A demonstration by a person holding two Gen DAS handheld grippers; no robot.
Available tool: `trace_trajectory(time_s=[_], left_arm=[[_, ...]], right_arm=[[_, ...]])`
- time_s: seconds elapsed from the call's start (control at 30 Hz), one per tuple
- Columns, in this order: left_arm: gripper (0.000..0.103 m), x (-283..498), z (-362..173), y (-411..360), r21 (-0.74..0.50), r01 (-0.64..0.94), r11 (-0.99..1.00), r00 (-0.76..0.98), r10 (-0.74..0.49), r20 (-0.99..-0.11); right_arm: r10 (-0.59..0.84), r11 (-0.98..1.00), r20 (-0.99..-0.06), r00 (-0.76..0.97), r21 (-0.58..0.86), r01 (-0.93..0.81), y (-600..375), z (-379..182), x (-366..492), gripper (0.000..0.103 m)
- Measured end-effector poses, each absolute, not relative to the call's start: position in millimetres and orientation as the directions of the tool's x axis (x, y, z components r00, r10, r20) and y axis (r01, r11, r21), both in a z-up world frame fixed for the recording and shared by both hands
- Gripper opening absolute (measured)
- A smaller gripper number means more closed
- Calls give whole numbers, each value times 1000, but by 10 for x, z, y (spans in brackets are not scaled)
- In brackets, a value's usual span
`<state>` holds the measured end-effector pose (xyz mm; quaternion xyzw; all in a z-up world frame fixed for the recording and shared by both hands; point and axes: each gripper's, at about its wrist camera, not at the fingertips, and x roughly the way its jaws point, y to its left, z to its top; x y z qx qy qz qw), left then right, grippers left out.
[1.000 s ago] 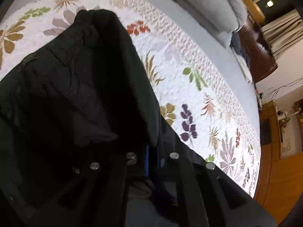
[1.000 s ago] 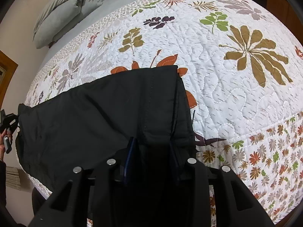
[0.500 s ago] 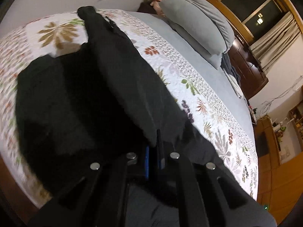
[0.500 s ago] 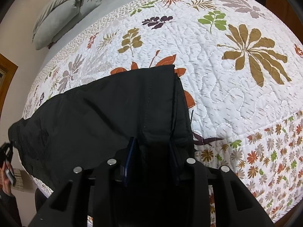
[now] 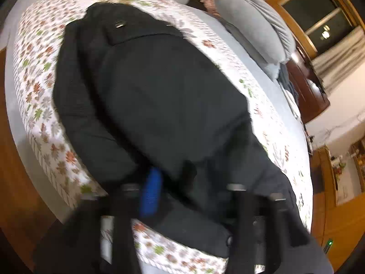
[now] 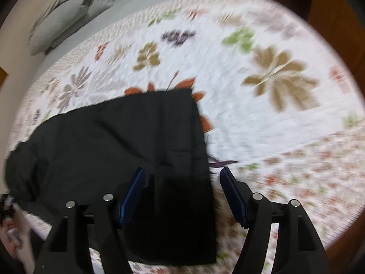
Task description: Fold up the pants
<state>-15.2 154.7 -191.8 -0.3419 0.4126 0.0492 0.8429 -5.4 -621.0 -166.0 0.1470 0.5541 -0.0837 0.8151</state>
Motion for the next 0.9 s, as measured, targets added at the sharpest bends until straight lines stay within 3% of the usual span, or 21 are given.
trace_trajectory(time_s=[0.03, 0.13, 0.23, 0.4, 0.57, 0.9], left_arm=[[68, -118, -1879, 1455, -525, -361, 770, 652, -195, -733], [68, -154, -1889, 1085, -523, -309, 794, 615, -253, -747], [68, -143, -1954, 723, -529, -257, 809, 574, -313, -757], [68, -109, -2048, 272, -543, -204, 814, 508, -386, -770], [72, -159, -2057, 109, -514, -193, 836, 474, -379, -795], [75, 8, -2159, -133, -549, -168, 818, 430, -440, -788]], right_arm=[[18, 943, -914, 404, 150, 297, -6143, -1554, -132, 69], [21, 957, -884, 467, 153, 246, -5762, -1331, -305, 70], [108, 983, -872, 477, 166, 80, -5050, -1278, -347, 70], [406, 912, -845, 349, 399, -94, -4027, -1564, -305, 67], [479, 865, -830, 286, 502, 9, -3815, -1850, -260, 63], [514, 748, -778, 362, 613, 256, -4049, -2087, -183, 64]])
